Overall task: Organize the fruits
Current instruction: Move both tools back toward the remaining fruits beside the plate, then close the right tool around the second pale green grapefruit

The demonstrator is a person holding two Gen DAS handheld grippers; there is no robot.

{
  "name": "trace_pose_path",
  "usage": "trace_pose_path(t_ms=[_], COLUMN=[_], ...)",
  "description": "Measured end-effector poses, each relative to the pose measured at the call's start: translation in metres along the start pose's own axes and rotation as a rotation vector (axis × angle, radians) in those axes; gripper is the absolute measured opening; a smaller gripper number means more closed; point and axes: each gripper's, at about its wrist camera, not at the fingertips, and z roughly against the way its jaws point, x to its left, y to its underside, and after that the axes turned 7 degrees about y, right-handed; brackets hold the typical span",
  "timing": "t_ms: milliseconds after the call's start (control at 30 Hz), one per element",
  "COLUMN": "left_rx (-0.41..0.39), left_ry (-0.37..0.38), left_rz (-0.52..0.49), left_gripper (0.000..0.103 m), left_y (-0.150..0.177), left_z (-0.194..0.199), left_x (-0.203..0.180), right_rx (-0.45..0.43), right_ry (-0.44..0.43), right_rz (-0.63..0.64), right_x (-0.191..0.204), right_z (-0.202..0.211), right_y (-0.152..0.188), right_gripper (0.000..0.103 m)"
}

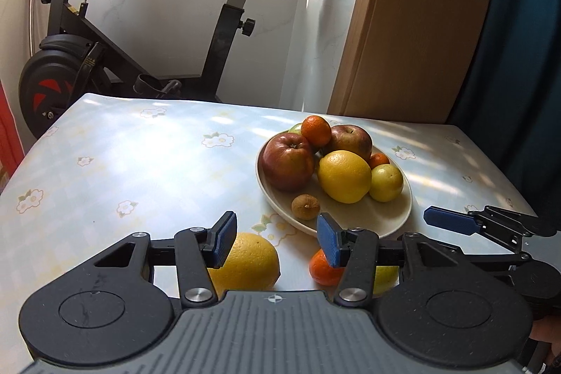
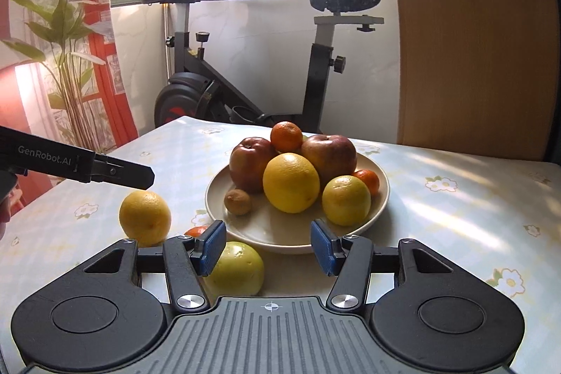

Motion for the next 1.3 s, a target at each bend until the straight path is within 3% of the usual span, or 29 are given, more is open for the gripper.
trace_pose_path(t_ms=[267,1000,1300], left_rx=[-0.022,0.005,0.017], left_ry=[-0.008,-0.009,-0.006], left_rz=[-0.029,-0.028,-0.042], left_gripper=[0.053,0.053,0.053], left_y=[0.013,0.028,0.03], left_z=[0.006,0.001,0.002], left_x=[-0.005,-0.01,-0.014], right_rx=[0.01,0.092,0.086], right_ry=[-0.044,-0.052,-0.055], right_rz=[0.008,0.07,0.086], right_x=[0.014,0.02,0.022], right_z=[-0.003,-0.019,-0.017], right_y=[0.004,0.019,0.021], right_gripper=[0.05,0.048,0.042])
